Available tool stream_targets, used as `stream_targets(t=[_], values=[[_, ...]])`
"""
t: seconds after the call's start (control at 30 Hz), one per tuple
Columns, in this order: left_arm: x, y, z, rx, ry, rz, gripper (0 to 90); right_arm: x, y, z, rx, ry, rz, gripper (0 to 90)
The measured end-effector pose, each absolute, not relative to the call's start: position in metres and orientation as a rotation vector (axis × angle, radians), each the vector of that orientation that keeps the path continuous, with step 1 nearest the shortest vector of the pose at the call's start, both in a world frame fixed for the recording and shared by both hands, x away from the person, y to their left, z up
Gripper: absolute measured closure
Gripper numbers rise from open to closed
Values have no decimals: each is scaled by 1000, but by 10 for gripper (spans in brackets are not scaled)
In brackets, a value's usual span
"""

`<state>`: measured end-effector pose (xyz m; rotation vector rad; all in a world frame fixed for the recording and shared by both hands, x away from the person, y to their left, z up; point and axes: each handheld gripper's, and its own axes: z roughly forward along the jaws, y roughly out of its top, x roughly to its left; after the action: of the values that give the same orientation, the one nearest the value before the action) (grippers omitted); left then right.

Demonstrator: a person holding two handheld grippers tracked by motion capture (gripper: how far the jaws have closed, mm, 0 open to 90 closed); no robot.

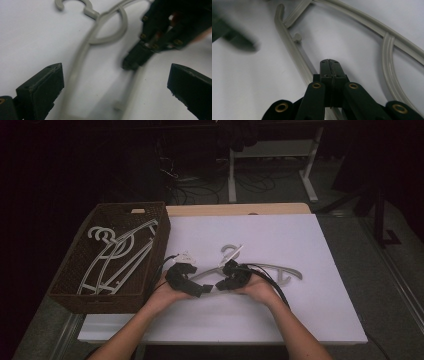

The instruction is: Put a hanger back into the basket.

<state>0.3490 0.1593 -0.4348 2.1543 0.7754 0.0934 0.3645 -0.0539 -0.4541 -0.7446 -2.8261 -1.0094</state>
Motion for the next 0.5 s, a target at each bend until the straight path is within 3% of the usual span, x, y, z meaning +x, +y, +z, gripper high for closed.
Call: stream_targets(t=[0.37, 0.5], values=[[350, 161, -434, 2148, 781, 96, 7, 337, -67, -449, -698, -2844, -1045, 894], [350, 161, -435, 2153, 777, 90, 7, 329, -104, -437, -836, -2849, -1096, 894]])
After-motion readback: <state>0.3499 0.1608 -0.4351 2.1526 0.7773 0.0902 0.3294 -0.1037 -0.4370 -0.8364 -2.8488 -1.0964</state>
